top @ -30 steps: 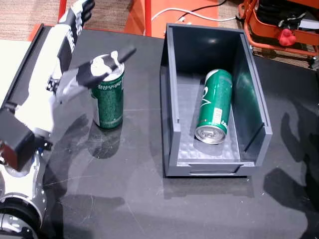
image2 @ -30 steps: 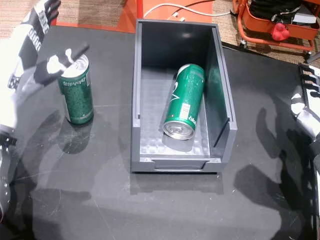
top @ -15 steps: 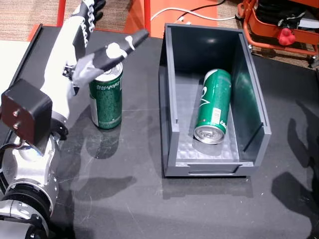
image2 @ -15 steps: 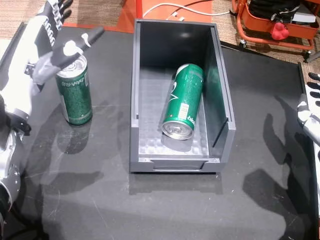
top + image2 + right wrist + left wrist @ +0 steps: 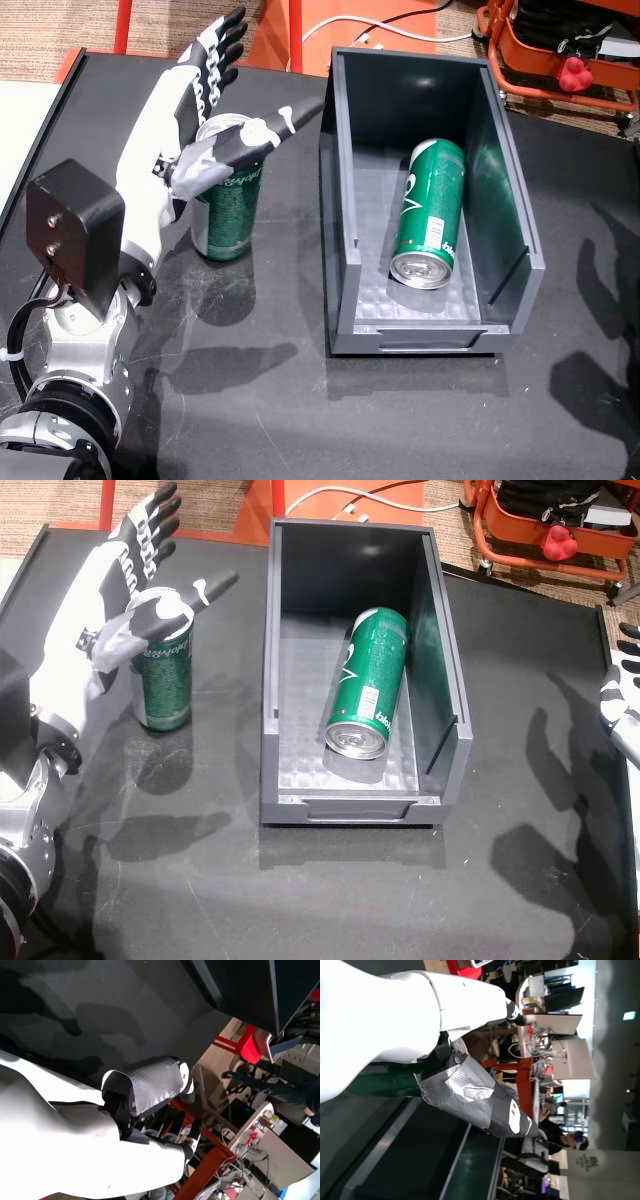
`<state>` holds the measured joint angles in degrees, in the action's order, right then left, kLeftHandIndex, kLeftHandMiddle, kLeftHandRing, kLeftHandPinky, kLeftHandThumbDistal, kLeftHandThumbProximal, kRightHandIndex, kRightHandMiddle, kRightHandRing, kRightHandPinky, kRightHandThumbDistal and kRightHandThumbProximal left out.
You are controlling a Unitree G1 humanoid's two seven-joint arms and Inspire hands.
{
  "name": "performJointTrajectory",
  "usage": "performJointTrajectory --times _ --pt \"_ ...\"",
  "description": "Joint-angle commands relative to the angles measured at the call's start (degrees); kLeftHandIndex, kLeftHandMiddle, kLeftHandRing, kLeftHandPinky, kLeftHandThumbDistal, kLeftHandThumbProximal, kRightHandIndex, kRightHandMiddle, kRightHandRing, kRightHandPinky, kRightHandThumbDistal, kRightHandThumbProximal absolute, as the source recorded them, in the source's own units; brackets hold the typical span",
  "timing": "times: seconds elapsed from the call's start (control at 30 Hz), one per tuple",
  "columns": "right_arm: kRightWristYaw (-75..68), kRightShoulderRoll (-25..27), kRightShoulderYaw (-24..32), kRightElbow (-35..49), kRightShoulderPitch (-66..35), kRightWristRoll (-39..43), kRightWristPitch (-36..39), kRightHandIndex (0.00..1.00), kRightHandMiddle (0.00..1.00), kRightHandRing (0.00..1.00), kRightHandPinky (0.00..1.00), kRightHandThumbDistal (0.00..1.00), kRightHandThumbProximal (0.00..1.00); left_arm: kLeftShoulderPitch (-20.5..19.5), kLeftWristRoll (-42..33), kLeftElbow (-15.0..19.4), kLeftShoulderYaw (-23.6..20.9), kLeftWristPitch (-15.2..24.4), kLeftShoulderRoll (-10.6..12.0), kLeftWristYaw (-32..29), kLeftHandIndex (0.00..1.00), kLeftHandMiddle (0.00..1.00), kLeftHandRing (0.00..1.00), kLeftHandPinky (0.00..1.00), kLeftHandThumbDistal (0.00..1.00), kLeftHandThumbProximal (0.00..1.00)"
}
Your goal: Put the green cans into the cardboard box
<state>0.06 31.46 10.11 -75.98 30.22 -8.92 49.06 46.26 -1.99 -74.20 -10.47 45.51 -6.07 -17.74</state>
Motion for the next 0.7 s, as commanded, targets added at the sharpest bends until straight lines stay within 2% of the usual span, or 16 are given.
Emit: performJointTrajectory --times 0.0,0.17,0.37,0.53,0.67 --pt "0.56 0.56 0.84 0.11 -1.05 1.29 0.44 0.81 0.78 0.8 0.82 0.42 0.54 -1.39 0.93 -0.67 0.33 -0.84 -0.24 0.17 1.0 1.0 1.0 1.0 1.0 0.33" --pt "0.1 0.88 0.78 0.2 -1.12 0.5 1.17 0.81 0.77 0.79 0.83 0.43 0.57 -1.65 0.46 -0.64 -0.07 -0.96 -0.13 -0.18 1.0 1.0 1.0 1.0 1.0 0.33" --pt "0.03 1.02 0.81 0.31 -1.07 0.62 1.97 0.82 0.76 0.78 0.82 0.42 0.54 -1.9 0.85 -0.61 -0.02 -0.73 -0.11 0.04 1.0 1.0 1.0 0.99 1.0 0.34" --pt "-0.09 1.55 0.86 0.1 -1.25 0.5 2.01 0.81 0.75 0.79 0.82 0.51 0.61 -2.48 0.6 -0.5 -0.23 -0.58 -0.16 -0.25 1.0 0.99 1.0 0.98 1.0 0.34" --pt "-0.65 1.68 0.88 0.11 -1.26 0.48 2.02 0.8 0.73 0.78 0.82 0.55 0.62 -2.98 -0.39 -0.33 -1.02 -0.24 0.02 -1.64 1.0 0.99 1.0 0.99 1.0 0.31"
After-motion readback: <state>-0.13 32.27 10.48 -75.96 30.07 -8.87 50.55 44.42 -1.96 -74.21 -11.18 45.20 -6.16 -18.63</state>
